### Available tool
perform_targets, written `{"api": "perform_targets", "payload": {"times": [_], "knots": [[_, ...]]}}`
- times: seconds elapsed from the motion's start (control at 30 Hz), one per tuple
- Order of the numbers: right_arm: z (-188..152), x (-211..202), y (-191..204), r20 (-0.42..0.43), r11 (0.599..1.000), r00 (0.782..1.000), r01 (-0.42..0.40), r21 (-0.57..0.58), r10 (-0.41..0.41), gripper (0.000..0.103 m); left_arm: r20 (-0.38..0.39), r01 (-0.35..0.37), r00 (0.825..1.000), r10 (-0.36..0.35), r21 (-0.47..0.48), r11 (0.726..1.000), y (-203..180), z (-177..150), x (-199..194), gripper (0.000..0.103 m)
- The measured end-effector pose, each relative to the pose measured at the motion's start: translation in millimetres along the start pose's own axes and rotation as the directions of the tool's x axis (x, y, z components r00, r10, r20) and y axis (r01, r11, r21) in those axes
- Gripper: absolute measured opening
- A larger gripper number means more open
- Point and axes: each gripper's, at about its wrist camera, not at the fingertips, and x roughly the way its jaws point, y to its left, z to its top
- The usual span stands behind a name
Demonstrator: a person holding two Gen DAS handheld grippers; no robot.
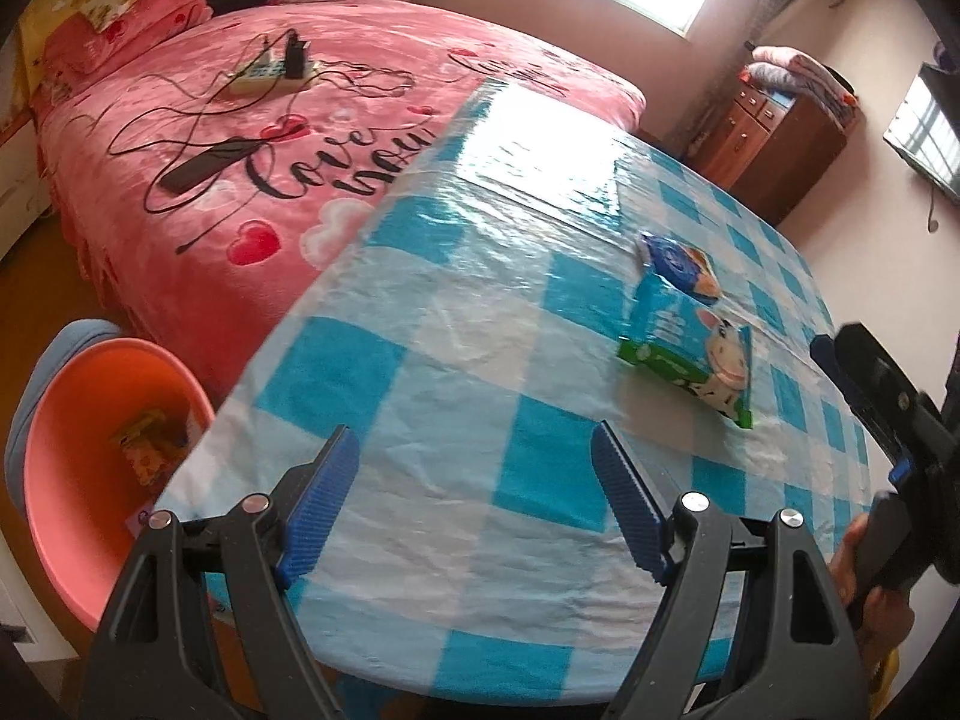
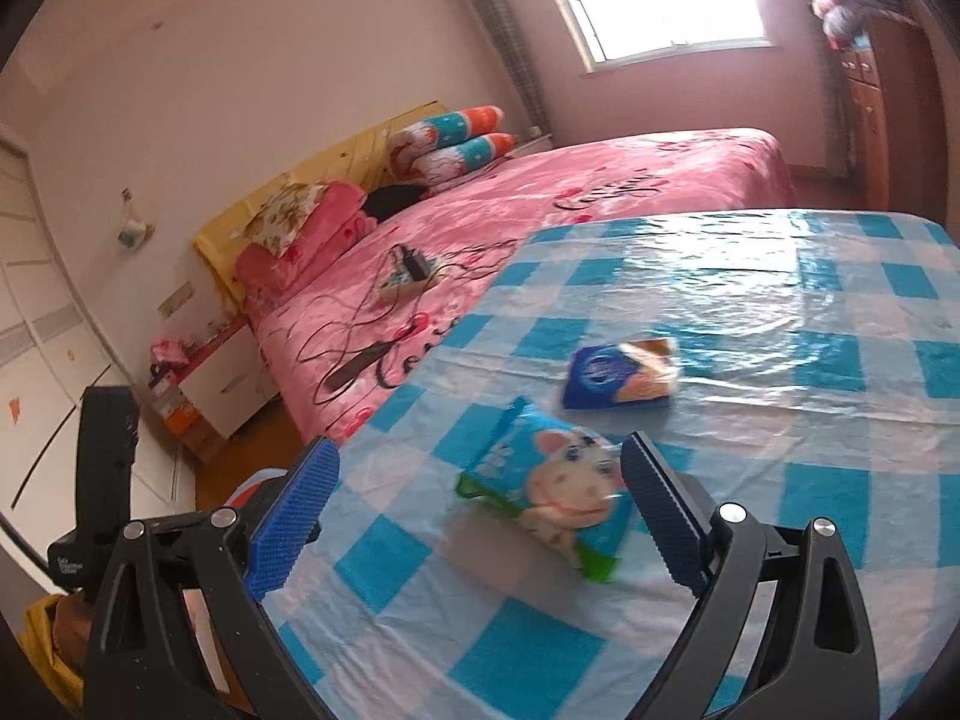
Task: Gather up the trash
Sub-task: 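Bring both tools back over the table toward the last two packets, then lower the left tool to the blue Vinda tissue pack while the right tool reaches the cow-print packet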
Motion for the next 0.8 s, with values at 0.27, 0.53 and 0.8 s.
{"api": "perform_targets", "payload": {"times": [0.27,0.53,0.8], "knots": [[10.1,-10.3,-54.8,0.020,0.992,0.998,0.061,0.107,-0.064,0.094,-0.045,0.075,0.996,-0.073,0.027,0.997,-36.2,4.3,11.8,0.080],[18.6,-24.3,-109.4,0.028,0.971,0.992,0.111,0.212,-0.119,0.094,-0.119,0.218,0.969,-0.217,-0.008,0.976,-80.3,12.8,40.4,0.080],[20.6,-36.1,-143.2,0.040,0.952,0.991,0.108,0.288,-0.124,0.094,-0.104,0.211,0.970,-0.218,-0.071,0.975,-103.3,35.3,72.4,0.080]]}}
